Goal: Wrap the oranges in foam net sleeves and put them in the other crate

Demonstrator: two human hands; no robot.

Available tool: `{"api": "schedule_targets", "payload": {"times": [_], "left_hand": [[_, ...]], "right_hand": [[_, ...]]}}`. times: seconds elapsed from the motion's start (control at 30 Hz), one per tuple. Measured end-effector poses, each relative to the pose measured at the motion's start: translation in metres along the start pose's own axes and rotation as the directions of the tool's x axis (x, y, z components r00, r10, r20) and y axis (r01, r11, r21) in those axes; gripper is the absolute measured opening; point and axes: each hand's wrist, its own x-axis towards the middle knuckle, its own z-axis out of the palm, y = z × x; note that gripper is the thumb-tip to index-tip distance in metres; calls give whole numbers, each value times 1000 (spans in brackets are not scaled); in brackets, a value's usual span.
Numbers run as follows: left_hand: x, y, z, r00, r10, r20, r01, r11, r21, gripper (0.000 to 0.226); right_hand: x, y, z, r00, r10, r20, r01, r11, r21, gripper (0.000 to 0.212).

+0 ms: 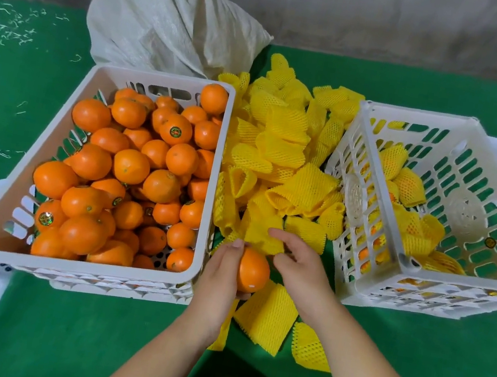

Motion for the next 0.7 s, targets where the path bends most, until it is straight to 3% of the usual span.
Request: {"api": "schedule_targets", "payload": {"times": [0.2,0.33,0.47,0.6,0.7], "left_hand": [[-15,17,9,966,222,136,-227,974,23,39],[-27,19,9,915,339,220,-350,937,14,55],[-36,22,9,887,396,237,-420,905,63,47],[-42,18,16,908,406,107,-404,914,-37,37],[-40,17,20,946,323,-17,-321,931,-172,34]], "right_hand": [[-23,-30,-14,991,-92,-98,116,954,276,26],[-34,-33,-14,980,-130,-152,163,959,231,48],[-39,-34,-17,937,-185,-296,234,962,139,44],[-52,-40,-9,860,-321,-397,370,927,52,55],[-63,-42,0,786,-513,-346,480,858,-184,47]]}}
